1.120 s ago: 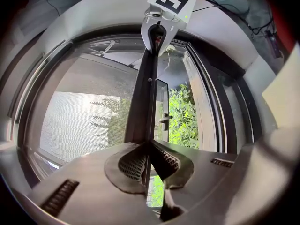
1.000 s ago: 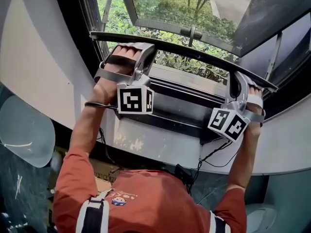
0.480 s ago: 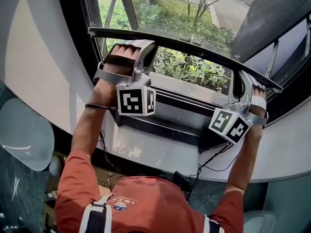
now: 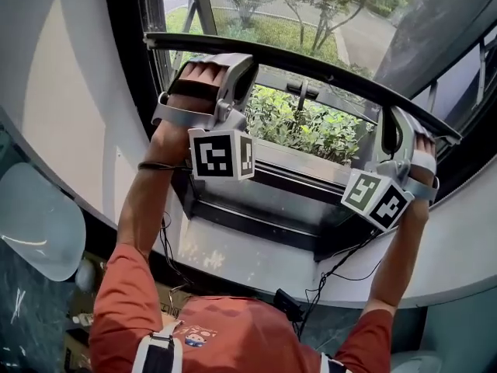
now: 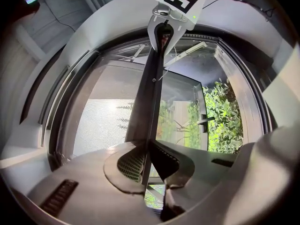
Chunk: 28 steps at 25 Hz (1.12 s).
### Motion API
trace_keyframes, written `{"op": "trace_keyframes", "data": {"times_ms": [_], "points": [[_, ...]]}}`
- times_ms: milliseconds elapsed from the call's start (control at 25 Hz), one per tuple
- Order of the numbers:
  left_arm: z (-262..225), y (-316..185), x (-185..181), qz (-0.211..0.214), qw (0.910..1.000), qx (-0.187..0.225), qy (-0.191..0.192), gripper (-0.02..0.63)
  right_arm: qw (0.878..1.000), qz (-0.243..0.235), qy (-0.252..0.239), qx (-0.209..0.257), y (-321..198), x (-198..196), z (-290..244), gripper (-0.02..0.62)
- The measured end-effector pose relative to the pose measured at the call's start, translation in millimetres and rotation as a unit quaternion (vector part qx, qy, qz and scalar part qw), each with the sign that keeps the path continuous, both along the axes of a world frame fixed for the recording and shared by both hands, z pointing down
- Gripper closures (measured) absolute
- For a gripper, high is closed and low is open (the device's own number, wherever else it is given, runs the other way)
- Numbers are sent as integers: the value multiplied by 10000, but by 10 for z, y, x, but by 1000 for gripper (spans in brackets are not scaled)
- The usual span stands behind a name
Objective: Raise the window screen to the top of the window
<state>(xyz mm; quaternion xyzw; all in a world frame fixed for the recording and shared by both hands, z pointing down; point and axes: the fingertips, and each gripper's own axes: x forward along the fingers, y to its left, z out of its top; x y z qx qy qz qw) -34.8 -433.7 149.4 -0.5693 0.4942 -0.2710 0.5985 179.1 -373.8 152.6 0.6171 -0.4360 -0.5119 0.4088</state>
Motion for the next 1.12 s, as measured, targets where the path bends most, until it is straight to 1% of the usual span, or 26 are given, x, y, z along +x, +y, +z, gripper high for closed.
{"op": "trace_keyframes", "data": {"times_ms": [200, 440, 640, 920, 1120], "points": [[-292, -70, -7, -24, 9998, 95, 173, 566, 9998, -27, 23, 200, -70, -9, -295, 554], [-458, -50, 18, -44, 9995, 288, 123, 566, 9993, -32, 92, 363, -52, 14, -454, 554], [-615, -16, 38, -63, 9986, 517, 132, 565, 9981, -40, 154, 599, -22, 34, -598, 554], [-1061, -65, 11, -25, 9965, 779, 312, 564, 9961, -30, 297, 828, -58, 3, -1071, 554], [-1305, -61, 4, -18, 9951, 917, 369, 563, 9945, -1, 381, 975, -59, -1, -1317, 555]]}}
